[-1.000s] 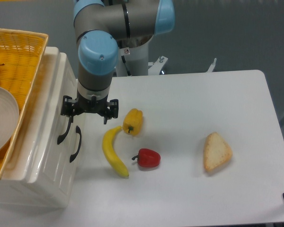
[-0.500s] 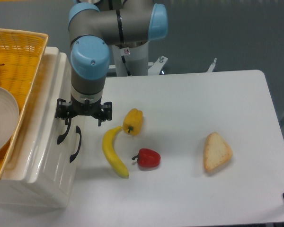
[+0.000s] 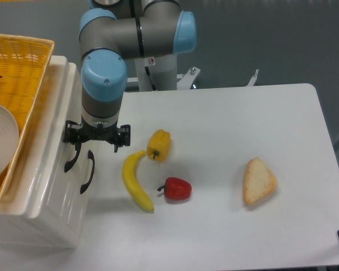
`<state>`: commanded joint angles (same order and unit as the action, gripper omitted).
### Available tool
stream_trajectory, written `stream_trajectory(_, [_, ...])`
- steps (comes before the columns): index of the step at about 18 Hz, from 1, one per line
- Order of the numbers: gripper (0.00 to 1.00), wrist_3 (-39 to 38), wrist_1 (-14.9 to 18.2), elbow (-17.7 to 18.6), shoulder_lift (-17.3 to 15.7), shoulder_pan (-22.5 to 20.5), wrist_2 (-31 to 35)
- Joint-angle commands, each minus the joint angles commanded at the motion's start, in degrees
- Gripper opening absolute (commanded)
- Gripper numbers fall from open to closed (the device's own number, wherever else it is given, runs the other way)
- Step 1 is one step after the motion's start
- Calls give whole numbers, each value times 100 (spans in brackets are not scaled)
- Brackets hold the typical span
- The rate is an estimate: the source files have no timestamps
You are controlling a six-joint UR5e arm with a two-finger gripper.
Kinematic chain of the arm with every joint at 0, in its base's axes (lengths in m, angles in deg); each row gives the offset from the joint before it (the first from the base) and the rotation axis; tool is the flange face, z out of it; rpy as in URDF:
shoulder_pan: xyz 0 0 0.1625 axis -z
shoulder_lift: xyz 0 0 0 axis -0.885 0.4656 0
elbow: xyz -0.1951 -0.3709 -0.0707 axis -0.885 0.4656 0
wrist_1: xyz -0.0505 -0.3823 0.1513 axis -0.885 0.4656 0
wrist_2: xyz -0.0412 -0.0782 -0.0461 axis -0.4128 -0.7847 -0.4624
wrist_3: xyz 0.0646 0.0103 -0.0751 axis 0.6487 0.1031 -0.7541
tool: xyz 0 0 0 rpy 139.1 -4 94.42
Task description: Slide open the top white drawer
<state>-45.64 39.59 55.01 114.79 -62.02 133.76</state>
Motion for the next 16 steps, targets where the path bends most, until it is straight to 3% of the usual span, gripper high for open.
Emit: stream_trajectory(16, [100, 9, -18, -18, 27, -158, -299])
